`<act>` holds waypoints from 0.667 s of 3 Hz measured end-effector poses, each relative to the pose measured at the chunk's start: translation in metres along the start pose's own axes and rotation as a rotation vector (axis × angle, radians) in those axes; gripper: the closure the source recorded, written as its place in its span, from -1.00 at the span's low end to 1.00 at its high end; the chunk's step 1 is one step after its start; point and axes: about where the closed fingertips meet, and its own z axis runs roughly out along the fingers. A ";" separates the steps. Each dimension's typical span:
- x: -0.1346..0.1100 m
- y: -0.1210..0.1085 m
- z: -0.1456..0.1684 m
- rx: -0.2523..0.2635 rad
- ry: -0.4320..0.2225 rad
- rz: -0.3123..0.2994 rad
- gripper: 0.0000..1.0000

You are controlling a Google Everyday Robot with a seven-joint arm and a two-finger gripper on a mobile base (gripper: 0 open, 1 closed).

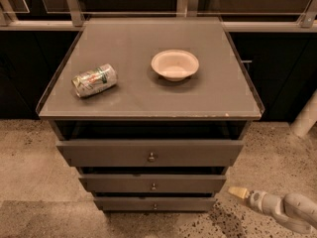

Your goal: Close bottom drawer

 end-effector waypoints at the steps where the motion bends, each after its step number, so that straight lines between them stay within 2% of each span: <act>1: 0.000 0.000 0.000 0.000 0.000 0.000 -1.00; 2: 0.000 0.000 0.000 0.000 0.000 0.000 -1.00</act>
Offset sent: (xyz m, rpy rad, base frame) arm 0.0000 0.0000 0.0000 0.0000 0.0000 0.0000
